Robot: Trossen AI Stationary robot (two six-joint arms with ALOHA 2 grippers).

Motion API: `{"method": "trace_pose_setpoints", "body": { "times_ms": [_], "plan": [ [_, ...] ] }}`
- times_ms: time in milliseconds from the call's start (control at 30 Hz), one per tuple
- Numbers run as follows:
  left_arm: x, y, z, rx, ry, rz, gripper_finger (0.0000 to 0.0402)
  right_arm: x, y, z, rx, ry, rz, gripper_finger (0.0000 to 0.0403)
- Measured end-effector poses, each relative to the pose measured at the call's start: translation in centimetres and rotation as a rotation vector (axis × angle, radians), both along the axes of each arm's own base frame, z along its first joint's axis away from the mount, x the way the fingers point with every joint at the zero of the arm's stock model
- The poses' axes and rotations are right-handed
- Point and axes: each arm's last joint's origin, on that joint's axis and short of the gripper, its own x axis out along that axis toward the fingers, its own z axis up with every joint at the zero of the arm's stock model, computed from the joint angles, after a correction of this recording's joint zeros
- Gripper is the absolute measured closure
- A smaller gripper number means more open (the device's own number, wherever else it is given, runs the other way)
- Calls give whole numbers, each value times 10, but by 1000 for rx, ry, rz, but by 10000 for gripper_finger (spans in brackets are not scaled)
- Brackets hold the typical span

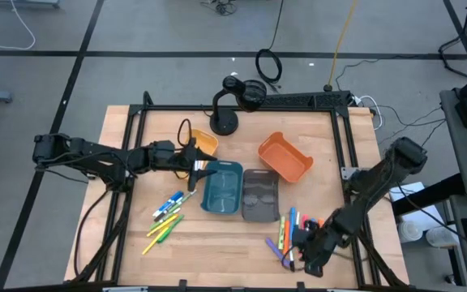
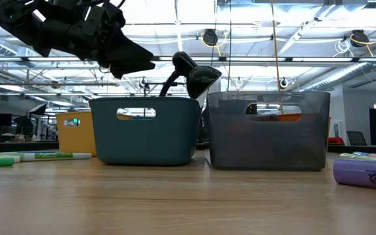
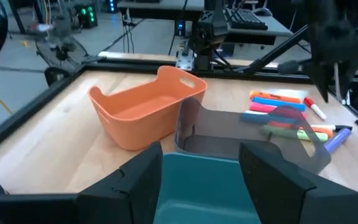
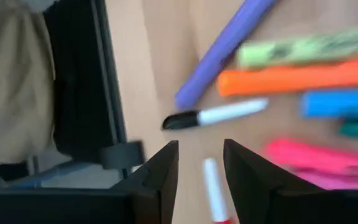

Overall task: Pick & Place Markers
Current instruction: Put the white and red highlighter into the yellow bin

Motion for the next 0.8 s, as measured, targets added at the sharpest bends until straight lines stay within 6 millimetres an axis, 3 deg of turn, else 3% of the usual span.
{"method": "trace_pose_setpoints", "body": {
  "times_ms": [233, 567, 800],
  "plan": [
    [1, 1, 6, 85, -66, -10, 183, -16, 13, -39, -25, 358, -17, 289],
    [1, 4, 9, 151, -87, -6, 183, -17, 13, -52, -87, 418, -97, 289],
    [0, 11, 8, 150, -79, 23, 183, -22, 7, -79, -235, 533, -113, 289]
  ]
}}
